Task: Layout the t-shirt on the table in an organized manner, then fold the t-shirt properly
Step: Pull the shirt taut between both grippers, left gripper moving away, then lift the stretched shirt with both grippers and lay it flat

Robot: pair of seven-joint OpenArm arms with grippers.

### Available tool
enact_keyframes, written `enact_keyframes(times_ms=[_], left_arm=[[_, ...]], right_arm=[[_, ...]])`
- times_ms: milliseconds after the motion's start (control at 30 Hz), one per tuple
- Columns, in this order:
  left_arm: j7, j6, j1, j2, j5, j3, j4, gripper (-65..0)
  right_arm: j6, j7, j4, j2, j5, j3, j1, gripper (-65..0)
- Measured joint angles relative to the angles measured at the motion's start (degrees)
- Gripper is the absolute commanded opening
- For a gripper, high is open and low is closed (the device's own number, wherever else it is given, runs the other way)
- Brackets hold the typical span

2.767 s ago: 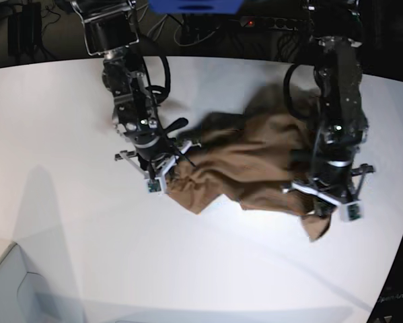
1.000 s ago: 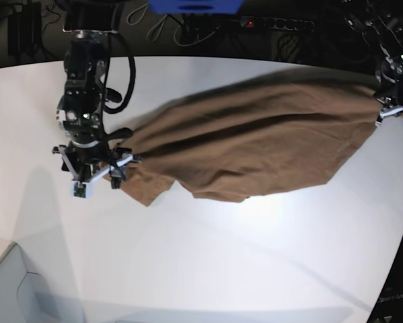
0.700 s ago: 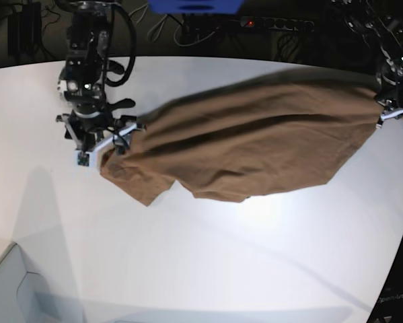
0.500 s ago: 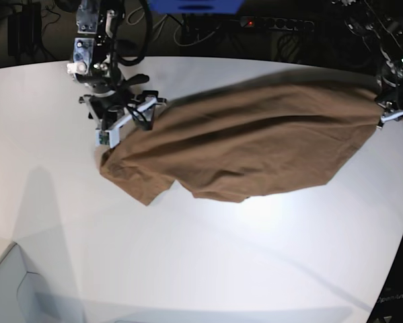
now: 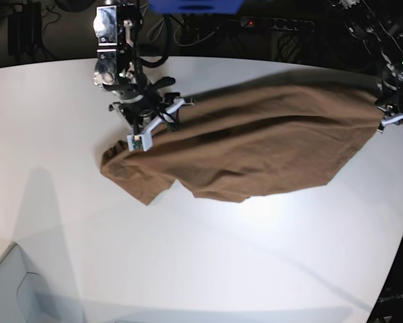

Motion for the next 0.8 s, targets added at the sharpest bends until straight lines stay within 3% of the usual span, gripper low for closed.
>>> enact_keyframes(times_ms=[67, 400, 600, 800], left_arm=[[-0.04, 0.02, -0.96, -0.48, 0.02, -0.11, 2.05, -65.0], [-0.13, -0.37, -11.54, -5.49, -0.44, 0.02, 7.82, -65.0], [-0.15, -0.13, -16.59, -6.69, 0.35, 1.95, 7.58, -65.0], [-0.57, -0.13, -19.93, -7.34, 0.5, 8.24, 7.04, -65.0]], right_arm=[[-0.07, -1.62, 1.99, 0.0, -0.09, -0.04, 0.0, -65.0], [0.0, -0.98, 14.49, 1.44, 0.24, -0.39, 5.57, -62.2], [0.0, -3.08, 13.4, 2.4, 0.02, -0.39, 14.25, -62.2], [0.02, -4.35, 3.67, 2.4, -0.11, -0.02, 25.49, -61.6]])
